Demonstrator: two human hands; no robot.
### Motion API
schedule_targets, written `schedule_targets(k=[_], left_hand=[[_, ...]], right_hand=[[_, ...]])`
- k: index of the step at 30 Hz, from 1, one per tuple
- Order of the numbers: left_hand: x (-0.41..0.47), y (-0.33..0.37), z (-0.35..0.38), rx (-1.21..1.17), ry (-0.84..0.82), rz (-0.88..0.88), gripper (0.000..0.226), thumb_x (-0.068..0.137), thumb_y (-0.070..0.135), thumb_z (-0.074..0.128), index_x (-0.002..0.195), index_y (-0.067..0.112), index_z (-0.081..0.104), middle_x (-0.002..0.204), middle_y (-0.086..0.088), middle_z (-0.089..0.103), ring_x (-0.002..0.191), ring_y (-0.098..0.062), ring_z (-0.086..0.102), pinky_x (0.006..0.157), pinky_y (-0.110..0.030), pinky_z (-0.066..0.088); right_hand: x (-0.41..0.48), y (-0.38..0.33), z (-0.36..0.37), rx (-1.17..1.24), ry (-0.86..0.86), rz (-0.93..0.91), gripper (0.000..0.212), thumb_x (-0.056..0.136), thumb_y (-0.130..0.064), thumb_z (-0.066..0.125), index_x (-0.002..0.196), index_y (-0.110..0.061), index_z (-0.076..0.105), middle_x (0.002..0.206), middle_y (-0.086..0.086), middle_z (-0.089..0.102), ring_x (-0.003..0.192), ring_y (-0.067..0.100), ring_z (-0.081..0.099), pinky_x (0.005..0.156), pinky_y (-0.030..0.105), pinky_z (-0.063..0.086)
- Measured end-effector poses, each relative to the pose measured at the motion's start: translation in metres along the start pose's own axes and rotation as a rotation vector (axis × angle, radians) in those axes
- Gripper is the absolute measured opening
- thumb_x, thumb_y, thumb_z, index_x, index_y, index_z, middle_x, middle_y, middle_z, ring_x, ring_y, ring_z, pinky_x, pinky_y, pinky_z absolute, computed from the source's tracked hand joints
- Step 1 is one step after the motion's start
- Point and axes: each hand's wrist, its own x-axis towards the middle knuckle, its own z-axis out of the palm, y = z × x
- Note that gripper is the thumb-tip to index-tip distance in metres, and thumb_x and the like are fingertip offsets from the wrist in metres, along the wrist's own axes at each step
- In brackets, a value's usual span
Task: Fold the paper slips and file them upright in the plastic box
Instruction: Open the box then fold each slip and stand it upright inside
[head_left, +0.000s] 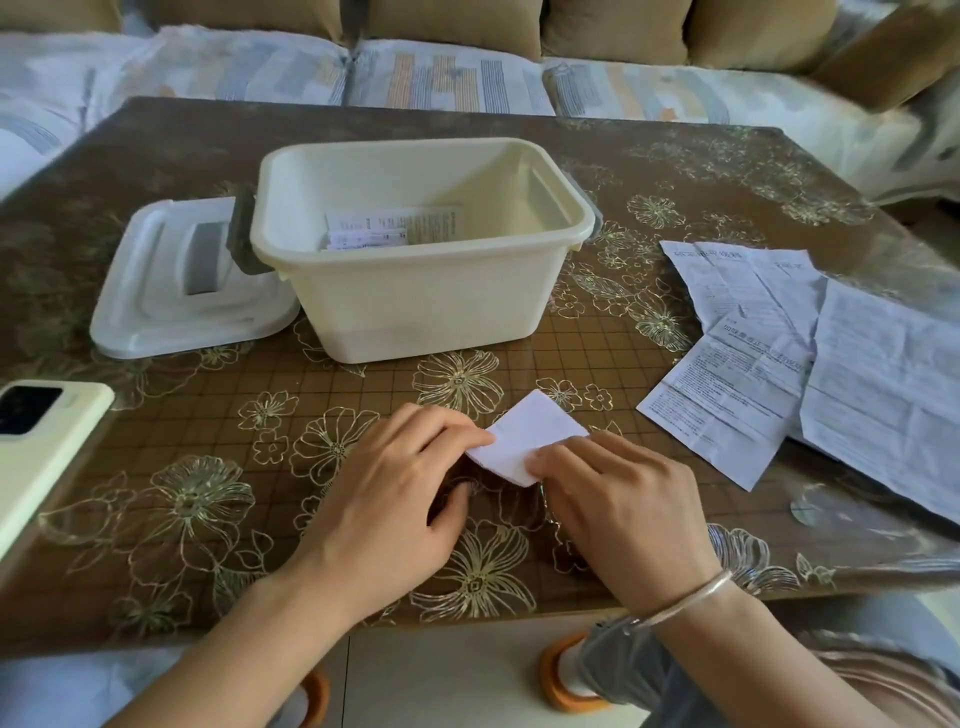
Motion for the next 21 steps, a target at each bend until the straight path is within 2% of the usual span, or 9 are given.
schedule_targets(k=[3, 7, 10, 12, 15, 17, 19, 21], left_hand=[[-0.003, -0.002, -0.001, 0.006, 0.049, -0.012, 0.032, 0.078, 0.023, 0.065, 0.109, 0.020, 0.069, 0.113, 0.010, 0.061, 0.107, -0.013, 0.053, 0.089, -0.032, 0.048], [-0.010, -0.002, 0.000, -0.046, 0.106, 0.053, 0.014, 0.083, 0.029, 0.063, 0.089, 0.023, 0.074, 0.097, 0.014, 0.065, 0.102, -0.011, 0.056, 0.083, -0.034, 0.049], [-0.015, 0.005, 0.001, -0.110, 0.124, 0.023, 0.017, 0.087, 0.035, 0.061, 0.084, 0.024, 0.073, 0.087, 0.018, 0.066, 0.092, -0.006, 0.060, 0.078, -0.032, 0.049], [-0.014, 0.009, 0.002, -0.128, 0.150, -0.044, 0.021, 0.086, 0.039, 0.059, 0.082, 0.024, 0.072, 0.082, 0.018, 0.065, 0.083, -0.004, 0.060, 0.073, -0.030, 0.049], [-0.008, 0.014, 0.004, -0.073, 0.204, -0.129, 0.024, 0.085, 0.040, 0.056, 0.073, 0.021, 0.063, 0.069, 0.016, 0.055, 0.067, -0.006, 0.051, 0.062, -0.023, 0.042], [-0.002, 0.018, 0.005, -0.029, 0.215, -0.152, 0.019, 0.084, 0.036, 0.060, 0.074, 0.019, 0.061, 0.069, 0.017, 0.051, 0.066, -0.009, 0.051, 0.059, -0.022, 0.040], [0.001, 0.020, 0.008, 0.015, 0.225, -0.158, 0.012, 0.078, 0.028, 0.069, 0.081, 0.018, 0.063, 0.073, 0.017, 0.052, 0.071, -0.011, 0.053, 0.060, -0.022, 0.041], [0.002, 0.020, 0.010, 0.037, 0.211, -0.170, 0.020, 0.075, 0.025, 0.073, 0.092, 0.019, 0.065, 0.077, 0.016, 0.058, 0.076, -0.013, 0.054, 0.063, -0.026, 0.045]], right_hand=[[-0.007, 0.002, -0.002, 0.193, 0.023, 0.038, 0.012, 0.076, -0.012, 0.069, 0.084, -0.021, 0.068, 0.084, -0.012, 0.071, 0.073, 0.013, 0.069, 0.052, 0.031, 0.053], [-0.018, 0.000, -0.002, 0.436, 0.016, 0.091, 0.016, 0.074, -0.007, 0.071, 0.085, -0.019, 0.071, 0.098, -0.016, 0.072, 0.090, 0.005, 0.069, 0.067, 0.029, 0.058], [-0.025, 0.000, -0.004, 0.584, -0.014, 0.163, 0.014, 0.078, -0.011, 0.069, 0.088, -0.019, 0.073, 0.100, -0.017, 0.071, 0.096, 0.002, 0.067, 0.076, 0.031, 0.057], [-0.024, -0.001, -0.006, 0.602, -0.036, 0.188, 0.010, 0.082, -0.027, 0.067, 0.089, -0.020, 0.071, 0.097, -0.017, 0.068, 0.093, 0.002, 0.065, 0.076, 0.028, 0.055], [-0.014, -0.002, -0.006, 0.504, -0.016, 0.296, 0.028, 0.080, -0.050, 0.061, 0.092, -0.025, 0.066, 0.085, -0.021, 0.056, 0.081, 0.002, 0.056, 0.066, 0.012, 0.045], [-0.009, -0.002, -0.002, 0.485, 0.007, 0.373, 0.031, 0.077, -0.047, 0.069, 0.100, -0.028, 0.063, 0.076, -0.024, 0.055, 0.081, 0.002, 0.055, 0.066, 0.010, 0.039], [-0.006, -0.003, 0.003, 0.474, 0.004, 0.397, 0.037, 0.076, -0.035, 0.078, 0.107, -0.029, 0.059, 0.070, -0.021, 0.058, 0.083, 0.006, 0.054, 0.069, 0.014, 0.038], [-0.005, -0.005, 0.007, 0.430, -0.009, 0.376, 0.043, 0.075, -0.026, 0.080, 0.111, -0.028, 0.057, 0.070, -0.018, 0.057, 0.083, 0.008, 0.050, 0.069, 0.015, 0.036]])
